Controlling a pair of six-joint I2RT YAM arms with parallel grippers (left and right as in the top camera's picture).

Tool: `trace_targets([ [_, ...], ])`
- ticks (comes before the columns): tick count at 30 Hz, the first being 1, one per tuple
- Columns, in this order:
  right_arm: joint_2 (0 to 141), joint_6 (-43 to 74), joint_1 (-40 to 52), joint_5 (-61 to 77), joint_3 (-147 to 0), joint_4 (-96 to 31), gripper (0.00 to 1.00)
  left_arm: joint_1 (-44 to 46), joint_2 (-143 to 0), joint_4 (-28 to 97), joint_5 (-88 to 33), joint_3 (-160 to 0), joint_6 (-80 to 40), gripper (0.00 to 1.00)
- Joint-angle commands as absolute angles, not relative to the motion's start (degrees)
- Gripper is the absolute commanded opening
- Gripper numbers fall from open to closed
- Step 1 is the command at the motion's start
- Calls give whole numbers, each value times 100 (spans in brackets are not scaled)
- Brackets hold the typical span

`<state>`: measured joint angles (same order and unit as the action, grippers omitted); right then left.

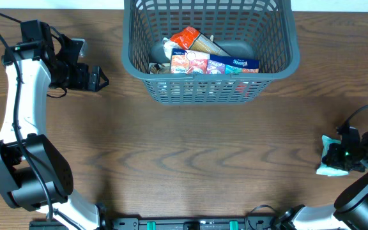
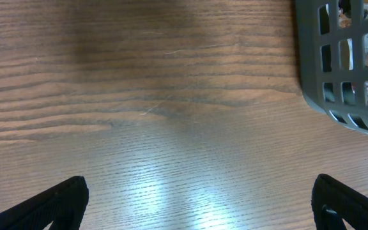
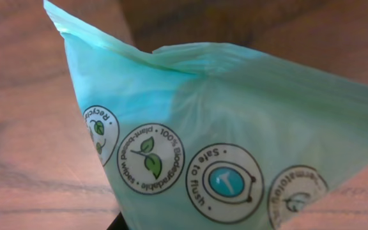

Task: Pack container
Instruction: 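Lift the teal packet over the basket and release it inside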

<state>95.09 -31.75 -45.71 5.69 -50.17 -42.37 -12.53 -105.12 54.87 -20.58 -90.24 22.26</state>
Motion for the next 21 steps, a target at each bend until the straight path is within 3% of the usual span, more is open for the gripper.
trace_targets([
  [1, 9511, -2895, -4451, 1063, -5592, -4353, 1, -1240, -10394, 5502, -2029, -9011, 2171, 99],
  [6, 9474, -2532, -4007, 1426, -7148, -5282, 5, -1240, -10394, 5502, -2032, -9011, 2171, 99],
  [11, 9474, -2462, -3256, 1509, -9083, -6176, 1, -1240, -10394, 5502, -2032, -9011, 2171, 99],
  [21, 9502, -2451, -1234, 1457, -11977, -6038, 1, -1240, -10394, 5502, -2029, -9011, 2171, 99],
])
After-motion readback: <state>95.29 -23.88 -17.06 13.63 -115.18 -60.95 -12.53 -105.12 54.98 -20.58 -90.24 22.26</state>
